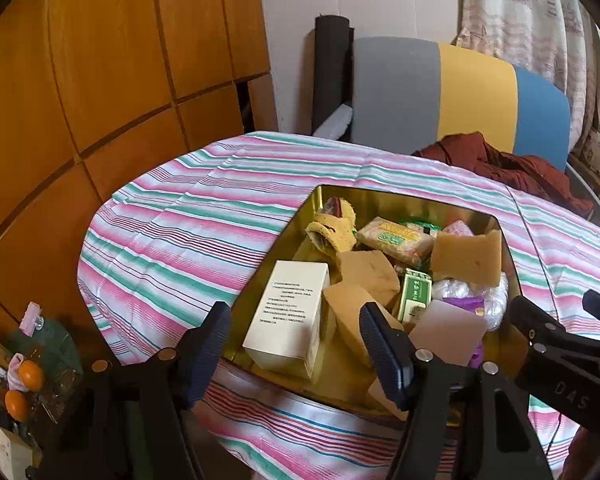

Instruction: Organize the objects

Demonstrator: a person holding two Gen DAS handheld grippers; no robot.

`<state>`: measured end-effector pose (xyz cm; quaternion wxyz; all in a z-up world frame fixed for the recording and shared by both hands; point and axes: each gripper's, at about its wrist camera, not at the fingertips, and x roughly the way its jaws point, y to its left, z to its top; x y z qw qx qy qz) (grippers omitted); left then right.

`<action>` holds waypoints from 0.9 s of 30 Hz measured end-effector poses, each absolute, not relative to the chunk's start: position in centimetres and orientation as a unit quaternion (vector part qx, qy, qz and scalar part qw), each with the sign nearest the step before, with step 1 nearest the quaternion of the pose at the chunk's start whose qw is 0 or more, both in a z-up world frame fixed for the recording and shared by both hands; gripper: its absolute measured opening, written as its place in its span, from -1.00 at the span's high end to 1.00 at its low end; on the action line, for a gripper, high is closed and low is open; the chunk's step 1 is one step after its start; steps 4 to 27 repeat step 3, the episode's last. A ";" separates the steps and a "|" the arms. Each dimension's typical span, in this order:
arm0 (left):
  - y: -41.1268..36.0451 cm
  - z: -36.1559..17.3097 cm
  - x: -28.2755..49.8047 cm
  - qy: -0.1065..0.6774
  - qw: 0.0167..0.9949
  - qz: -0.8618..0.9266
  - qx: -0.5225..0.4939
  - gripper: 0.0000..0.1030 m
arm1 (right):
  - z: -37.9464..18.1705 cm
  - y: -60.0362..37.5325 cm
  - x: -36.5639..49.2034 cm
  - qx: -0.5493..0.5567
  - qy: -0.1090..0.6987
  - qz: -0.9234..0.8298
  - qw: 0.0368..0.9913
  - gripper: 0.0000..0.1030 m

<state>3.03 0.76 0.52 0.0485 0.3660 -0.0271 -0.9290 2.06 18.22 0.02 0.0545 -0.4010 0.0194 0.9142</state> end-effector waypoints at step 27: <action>0.8 0.5 3.0 -0.022 0.042 -0.929 0.368 -0.31 | 0.0 18.2 2.1 -0.401 0.021 0.914 0.055 -1.00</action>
